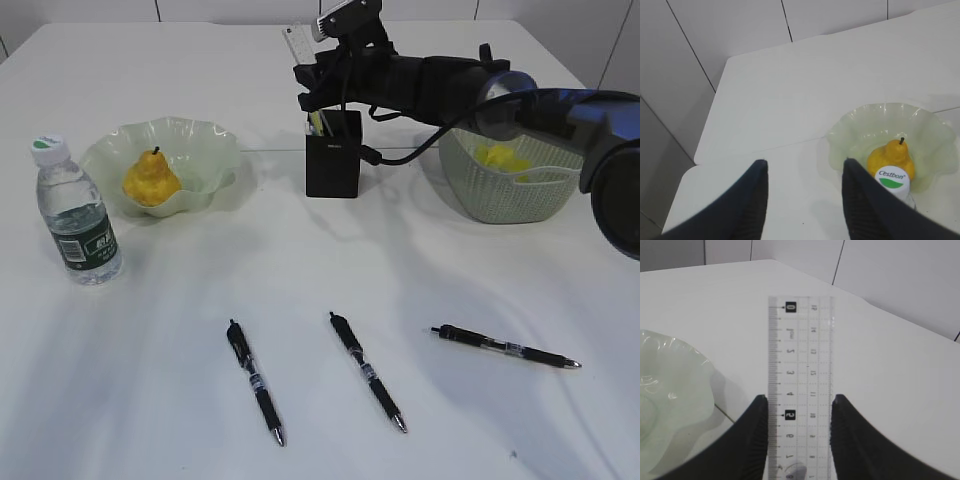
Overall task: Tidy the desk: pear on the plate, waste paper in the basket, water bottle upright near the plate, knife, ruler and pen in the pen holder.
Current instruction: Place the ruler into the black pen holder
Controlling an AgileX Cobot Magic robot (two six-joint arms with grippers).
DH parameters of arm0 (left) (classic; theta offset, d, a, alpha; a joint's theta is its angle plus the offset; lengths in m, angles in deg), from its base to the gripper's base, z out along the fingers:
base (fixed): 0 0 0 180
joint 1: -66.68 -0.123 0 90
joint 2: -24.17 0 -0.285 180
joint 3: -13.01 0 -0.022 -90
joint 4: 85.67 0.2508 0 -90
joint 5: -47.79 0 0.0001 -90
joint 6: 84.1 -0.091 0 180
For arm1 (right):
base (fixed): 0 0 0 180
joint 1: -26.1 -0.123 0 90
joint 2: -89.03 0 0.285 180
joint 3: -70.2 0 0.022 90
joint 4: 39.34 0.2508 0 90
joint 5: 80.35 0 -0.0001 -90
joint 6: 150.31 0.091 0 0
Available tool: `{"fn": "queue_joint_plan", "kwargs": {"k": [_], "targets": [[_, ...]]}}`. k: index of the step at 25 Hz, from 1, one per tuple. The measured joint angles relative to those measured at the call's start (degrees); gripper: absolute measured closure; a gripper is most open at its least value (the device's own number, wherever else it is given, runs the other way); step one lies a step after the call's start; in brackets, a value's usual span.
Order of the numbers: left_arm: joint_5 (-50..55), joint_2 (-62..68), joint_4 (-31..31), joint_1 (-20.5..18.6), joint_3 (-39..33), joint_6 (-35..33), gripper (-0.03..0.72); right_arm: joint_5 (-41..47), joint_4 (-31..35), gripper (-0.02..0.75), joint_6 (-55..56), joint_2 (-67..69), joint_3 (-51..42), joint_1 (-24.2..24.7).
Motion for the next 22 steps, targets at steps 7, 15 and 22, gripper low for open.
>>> {"fn": "queue_joint_plan", "kwargs": {"k": [7, 15, 22], "targets": [[0.0, 0.0, 0.0, 0.0, 0.0, 0.0, 0.347, 0.0, 0.0, 0.458, 0.0, 0.0, 0.0, 0.0], [0.0, 0.0, 0.0, 0.0, 0.0, 0.0, 0.347, -0.9, 0.0, 0.458, 0.0, 0.0, 0.0, 0.0], [-0.1, 0.0, 0.0, 0.0, 0.0, 0.0, 0.347, -1.7, 0.0, 0.458, 0.0, 0.0, 0.0, 0.0]]}}
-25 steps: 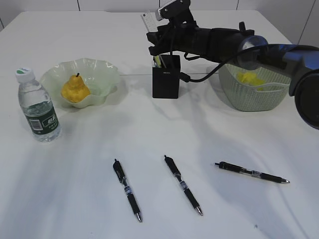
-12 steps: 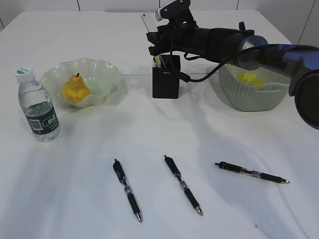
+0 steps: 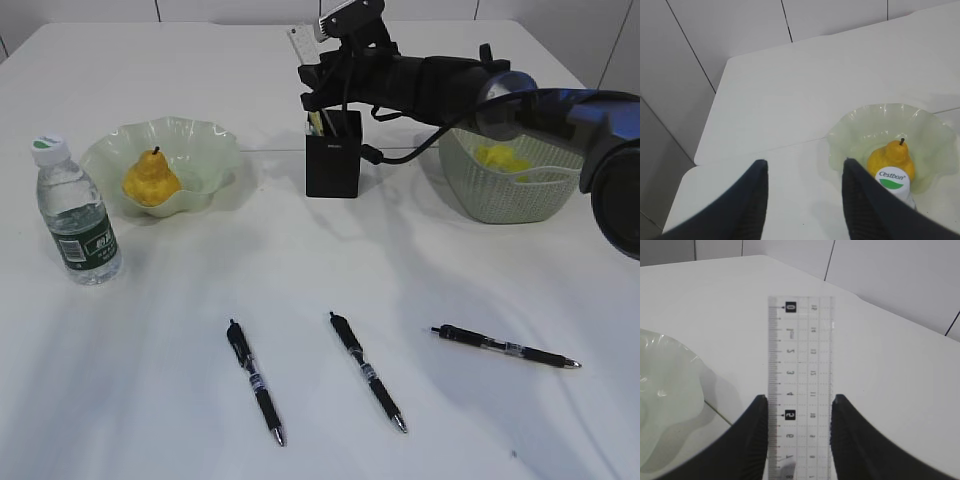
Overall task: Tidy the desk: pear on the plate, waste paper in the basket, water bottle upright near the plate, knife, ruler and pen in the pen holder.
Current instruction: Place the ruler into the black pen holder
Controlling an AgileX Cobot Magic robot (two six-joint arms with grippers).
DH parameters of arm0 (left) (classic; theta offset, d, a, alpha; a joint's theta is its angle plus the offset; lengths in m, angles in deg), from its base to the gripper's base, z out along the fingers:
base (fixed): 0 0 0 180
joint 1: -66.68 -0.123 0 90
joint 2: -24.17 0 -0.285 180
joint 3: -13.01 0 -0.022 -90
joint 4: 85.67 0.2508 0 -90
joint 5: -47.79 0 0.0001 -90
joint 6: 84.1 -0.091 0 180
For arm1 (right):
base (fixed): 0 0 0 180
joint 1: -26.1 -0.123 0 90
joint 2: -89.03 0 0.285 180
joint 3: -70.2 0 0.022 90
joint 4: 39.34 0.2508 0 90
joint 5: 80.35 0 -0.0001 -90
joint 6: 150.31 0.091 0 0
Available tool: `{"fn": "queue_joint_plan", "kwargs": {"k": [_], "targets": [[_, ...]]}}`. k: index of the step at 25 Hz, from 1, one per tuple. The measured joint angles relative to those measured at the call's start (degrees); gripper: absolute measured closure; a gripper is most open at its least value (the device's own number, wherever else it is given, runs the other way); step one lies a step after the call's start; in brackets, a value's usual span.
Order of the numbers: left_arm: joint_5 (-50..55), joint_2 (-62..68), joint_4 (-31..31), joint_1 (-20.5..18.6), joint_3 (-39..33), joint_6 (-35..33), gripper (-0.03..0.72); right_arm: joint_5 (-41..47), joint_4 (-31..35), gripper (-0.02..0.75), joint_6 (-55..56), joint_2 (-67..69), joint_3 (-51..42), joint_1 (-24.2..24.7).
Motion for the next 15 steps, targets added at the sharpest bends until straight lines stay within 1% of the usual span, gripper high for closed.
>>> {"fn": "queue_joint_plan", "kwargs": {"k": [15], "targets": [[-0.2, 0.0, 0.0, 0.0, 0.0, 0.0, 0.347, -0.1, 0.1, 0.455, 0.2, 0.0, 0.0, 0.1]]}}
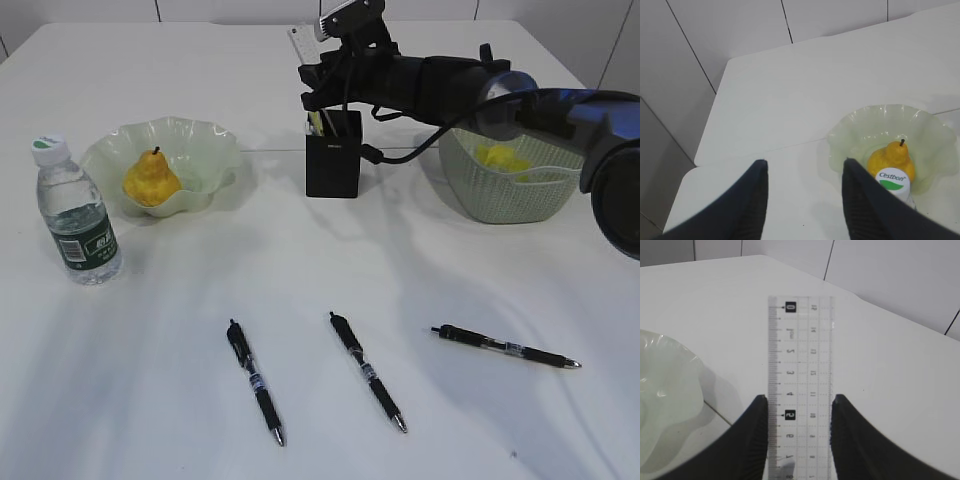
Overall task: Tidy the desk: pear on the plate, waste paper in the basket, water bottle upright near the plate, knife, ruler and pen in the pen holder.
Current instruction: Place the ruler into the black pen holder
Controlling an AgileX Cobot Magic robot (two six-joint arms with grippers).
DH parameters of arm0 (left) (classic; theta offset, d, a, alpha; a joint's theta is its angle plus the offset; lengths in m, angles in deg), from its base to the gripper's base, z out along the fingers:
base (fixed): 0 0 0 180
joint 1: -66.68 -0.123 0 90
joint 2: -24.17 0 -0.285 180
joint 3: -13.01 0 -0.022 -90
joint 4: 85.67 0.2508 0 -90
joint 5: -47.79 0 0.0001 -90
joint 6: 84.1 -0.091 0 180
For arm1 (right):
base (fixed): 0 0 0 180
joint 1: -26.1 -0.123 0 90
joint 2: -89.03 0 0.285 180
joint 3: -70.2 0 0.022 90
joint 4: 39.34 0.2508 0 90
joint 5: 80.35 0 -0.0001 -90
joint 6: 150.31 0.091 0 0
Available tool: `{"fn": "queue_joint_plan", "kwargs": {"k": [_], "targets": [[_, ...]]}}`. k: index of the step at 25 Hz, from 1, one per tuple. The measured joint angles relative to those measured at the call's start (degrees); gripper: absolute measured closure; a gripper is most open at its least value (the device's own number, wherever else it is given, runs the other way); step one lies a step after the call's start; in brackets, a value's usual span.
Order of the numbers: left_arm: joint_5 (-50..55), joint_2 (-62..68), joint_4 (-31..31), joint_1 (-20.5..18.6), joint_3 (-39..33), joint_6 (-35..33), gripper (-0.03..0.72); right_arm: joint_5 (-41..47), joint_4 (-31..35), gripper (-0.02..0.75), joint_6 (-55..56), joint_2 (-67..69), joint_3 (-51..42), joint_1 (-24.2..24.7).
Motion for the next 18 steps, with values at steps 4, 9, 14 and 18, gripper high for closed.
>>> {"fn": "queue_joint_plan", "kwargs": {"k": [4, 9, 14, 18], "targets": [[0.0, 0.0, 0.0, 0.0, 0.0, 0.0, 0.347, 0.0, 0.0, 0.442, 0.4, 0.0, 0.0, 0.0], [0.0, 0.0, 0.0, 0.0, 0.0, 0.0, 0.347, 0.0, 0.0, 0.402, 1.3, 0.0, 0.0, 0.0], [-0.1, 0.0, 0.0, 0.0, 0.0, 0.0, 0.347, -0.3, 0.0, 0.400, 1.7, 0.0, 0.0, 0.0], [-0.1, 0.0, 0.0, 0.0, 0.0, 0.0, 0.347, -0.6, 0.0, 0.399, 4.2, 0.0, 0.4, 0.0]]}}
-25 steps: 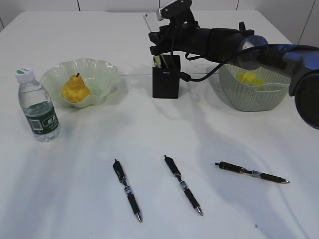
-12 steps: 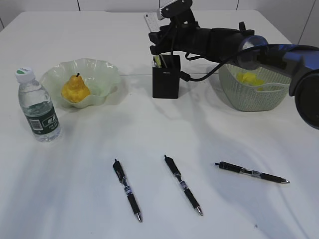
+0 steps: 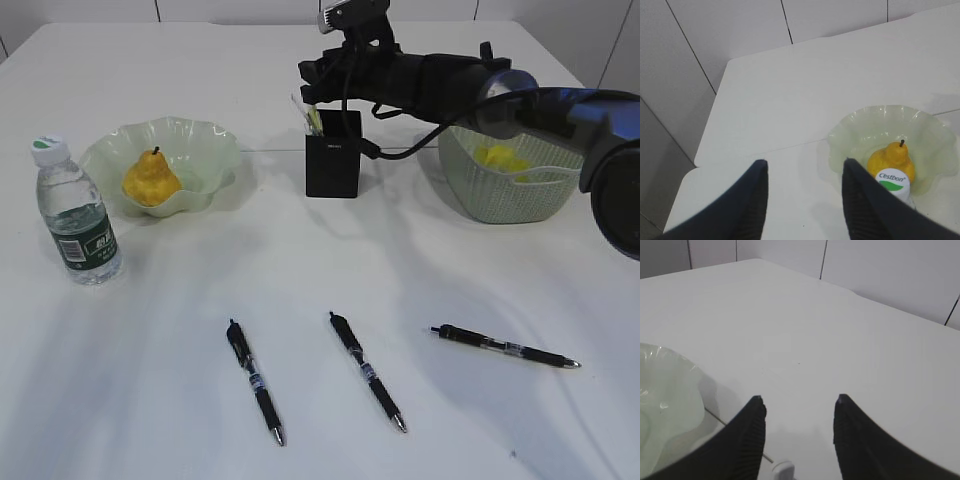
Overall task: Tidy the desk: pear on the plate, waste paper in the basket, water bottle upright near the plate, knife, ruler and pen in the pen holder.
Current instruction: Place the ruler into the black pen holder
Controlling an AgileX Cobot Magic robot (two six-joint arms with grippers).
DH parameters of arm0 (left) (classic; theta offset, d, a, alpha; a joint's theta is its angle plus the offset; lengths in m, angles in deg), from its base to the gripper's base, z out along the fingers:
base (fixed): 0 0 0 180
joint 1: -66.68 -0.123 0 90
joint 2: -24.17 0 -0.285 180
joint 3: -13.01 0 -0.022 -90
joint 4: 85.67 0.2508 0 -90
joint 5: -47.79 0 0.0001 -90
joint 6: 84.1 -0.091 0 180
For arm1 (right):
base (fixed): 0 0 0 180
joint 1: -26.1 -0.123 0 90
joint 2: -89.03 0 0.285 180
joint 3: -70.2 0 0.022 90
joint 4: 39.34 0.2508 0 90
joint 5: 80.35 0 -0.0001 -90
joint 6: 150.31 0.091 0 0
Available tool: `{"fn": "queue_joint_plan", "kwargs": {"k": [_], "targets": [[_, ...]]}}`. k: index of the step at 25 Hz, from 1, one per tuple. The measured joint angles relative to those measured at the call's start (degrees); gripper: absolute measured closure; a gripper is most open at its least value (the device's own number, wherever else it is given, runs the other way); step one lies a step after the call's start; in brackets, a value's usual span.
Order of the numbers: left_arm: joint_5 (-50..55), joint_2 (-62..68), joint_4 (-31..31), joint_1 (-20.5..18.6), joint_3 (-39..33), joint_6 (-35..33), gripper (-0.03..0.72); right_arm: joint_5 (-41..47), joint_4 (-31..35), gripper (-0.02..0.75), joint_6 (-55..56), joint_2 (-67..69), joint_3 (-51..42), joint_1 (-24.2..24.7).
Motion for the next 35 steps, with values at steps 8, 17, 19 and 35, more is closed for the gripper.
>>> {"fn": "queue_joint_plan", "kwargs": {"k": [8, 17, 19, 35], "targets": [[-0.3, 0.0, 0.0, 0.0, 0.0, 0.0, 0.347, -0.6, 0.0, 0.398, 8.6, -0.3, 1.5, 0.0], [-1.3, 0.0, 0.1, 0.0, 0.0, 0.0, 0.347, -2.5, 0.1, 0.398, 21.0, -0.4, 1.5, 0.0], [-1.3, 0.0, 0.1, 0.0, 0.0, 0.0, 0.347, -2.5, -0.1, 0.398, 22.9, -0.4, 1.5, 0.0], [-2.5, 0.5, 0.1, 0.0, 0.0, 0.0, 0.347, 0.8, -13.6, 0.399, 41.5, -3.0, 1.5, 0.0]]}}
